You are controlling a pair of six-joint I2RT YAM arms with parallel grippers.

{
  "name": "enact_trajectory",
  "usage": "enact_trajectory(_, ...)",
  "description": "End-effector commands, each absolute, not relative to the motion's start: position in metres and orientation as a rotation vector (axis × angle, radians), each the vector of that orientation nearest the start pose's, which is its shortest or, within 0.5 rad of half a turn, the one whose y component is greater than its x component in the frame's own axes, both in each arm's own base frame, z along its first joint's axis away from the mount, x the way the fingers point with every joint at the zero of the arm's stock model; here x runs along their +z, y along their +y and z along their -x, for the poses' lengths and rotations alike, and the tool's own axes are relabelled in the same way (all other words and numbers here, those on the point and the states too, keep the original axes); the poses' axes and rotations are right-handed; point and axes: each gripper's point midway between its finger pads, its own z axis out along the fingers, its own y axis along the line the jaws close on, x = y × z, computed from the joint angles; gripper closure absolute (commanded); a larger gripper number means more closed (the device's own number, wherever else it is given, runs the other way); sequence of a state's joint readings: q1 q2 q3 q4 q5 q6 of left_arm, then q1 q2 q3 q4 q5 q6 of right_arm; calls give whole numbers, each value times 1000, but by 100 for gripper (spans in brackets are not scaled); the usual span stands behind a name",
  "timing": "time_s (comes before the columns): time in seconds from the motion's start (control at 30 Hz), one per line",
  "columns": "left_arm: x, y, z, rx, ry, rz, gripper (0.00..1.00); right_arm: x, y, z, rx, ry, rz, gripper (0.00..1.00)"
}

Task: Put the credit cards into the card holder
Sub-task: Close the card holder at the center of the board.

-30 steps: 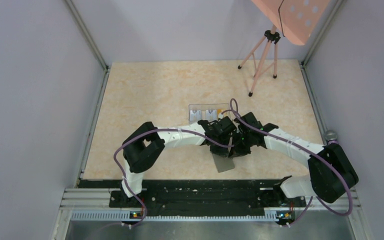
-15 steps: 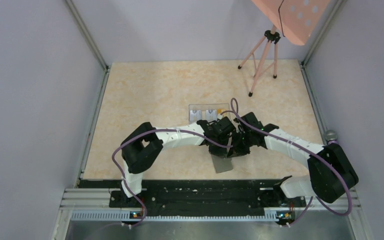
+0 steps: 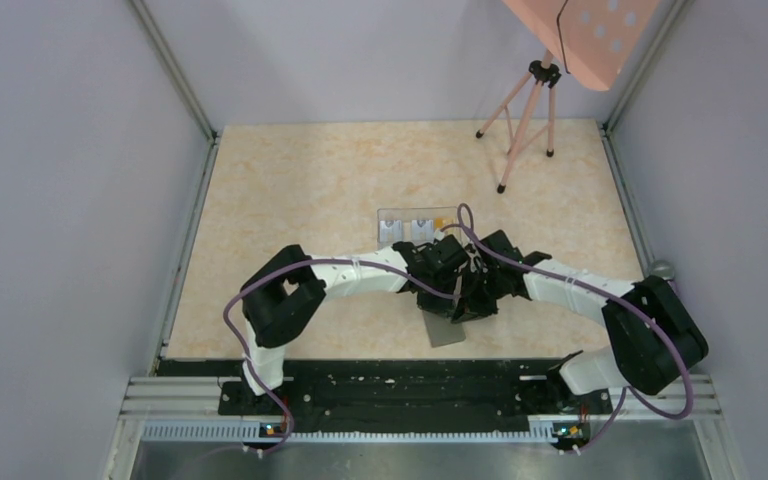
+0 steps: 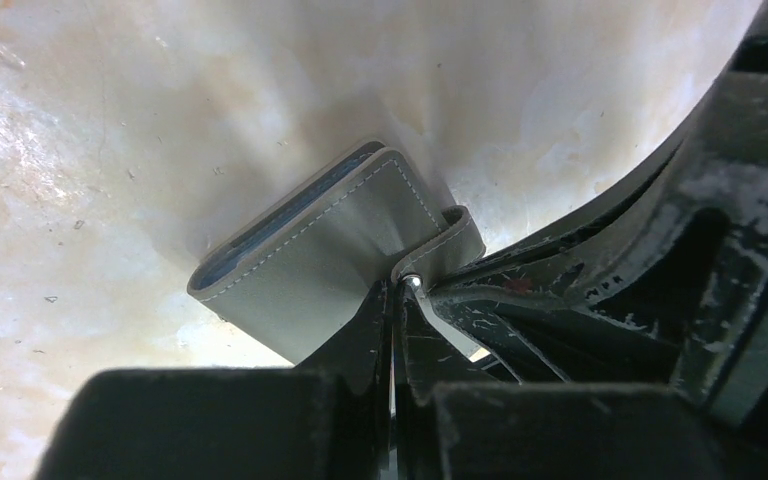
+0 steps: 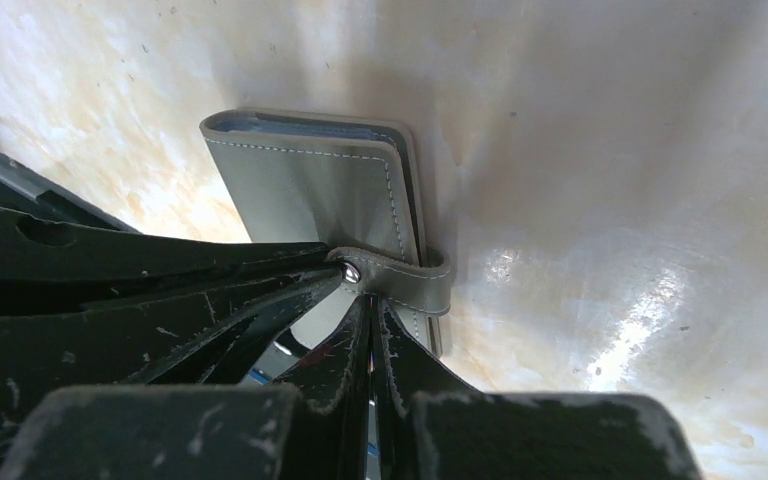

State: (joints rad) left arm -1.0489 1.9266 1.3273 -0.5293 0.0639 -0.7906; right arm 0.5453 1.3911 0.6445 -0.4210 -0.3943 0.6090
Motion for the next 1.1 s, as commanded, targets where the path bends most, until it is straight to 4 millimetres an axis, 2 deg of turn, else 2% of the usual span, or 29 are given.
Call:
enact_trajectory(0.0, 15, -374, -158, -478, 2899, -438, 100, 15, 201, -162, 787, 2948, -2, 100)
enact_trajectory(0.2, -19, -358, -147, -354, 2941, -484, 100, -3, 187, -154, 677, 2999, -28, 100)
enact_trajectory(0.3, -38, -346, -138, -264, 2970, -518, 100, -6, 187, -152, 685, 3012, -20, 100)
enact_trajectory(0.4, -50, -335, -135, -188, 2979, -531, 100, 6, 193, -156, 741, 2965, -3, 100)
enact_trajectory(0.53, -52, -330, -134, -155, 2974, -534, 100, 36, 202, -167, 838, 2842, 13, 100)
enact_trajectory(0.63, -45, -333, -136, -179, 2954, -529, 100, 54, 206, -176, 877, 2764, 13, 100)
enact_trajectory(0.77, -21, -349, -143, -269, 2913, -527, 100, 62, 205, -186, 882, 2728, -6, 100)
enact_trajectory(0.93, 28, -373, -162, -377, 2836, -488, 100, 56, 203, -190, 861, 2748, -14, 100)
enact_trajectory(1.07, 56, -386, -175, -472, 2798, -446, 100, 52, 203, -190, 853, 2764, -10, 100)
